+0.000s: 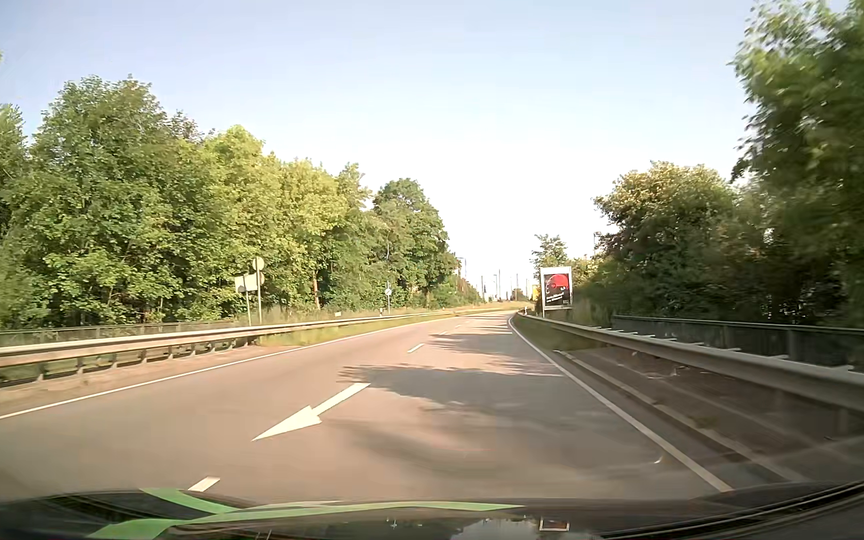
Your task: Follow the waypoints while adhering to traffic rules and regulations
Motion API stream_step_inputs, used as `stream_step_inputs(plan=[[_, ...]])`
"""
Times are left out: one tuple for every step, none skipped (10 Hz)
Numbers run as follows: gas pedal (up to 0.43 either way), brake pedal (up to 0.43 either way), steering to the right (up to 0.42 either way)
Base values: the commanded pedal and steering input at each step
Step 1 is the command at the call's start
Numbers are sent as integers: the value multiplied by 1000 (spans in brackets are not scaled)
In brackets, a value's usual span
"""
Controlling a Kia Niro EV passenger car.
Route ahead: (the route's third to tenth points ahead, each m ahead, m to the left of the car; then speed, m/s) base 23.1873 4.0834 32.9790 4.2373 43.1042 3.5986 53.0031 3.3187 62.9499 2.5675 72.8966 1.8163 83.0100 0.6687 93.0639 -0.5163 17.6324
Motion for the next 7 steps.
stream_step_inputs(plan=[[189, 0, 2], [220, 0, 3], [220, 0, 3], [220, 0, 3], [220, 0, 2], [220, 0, 3], [209, 0, 3]])
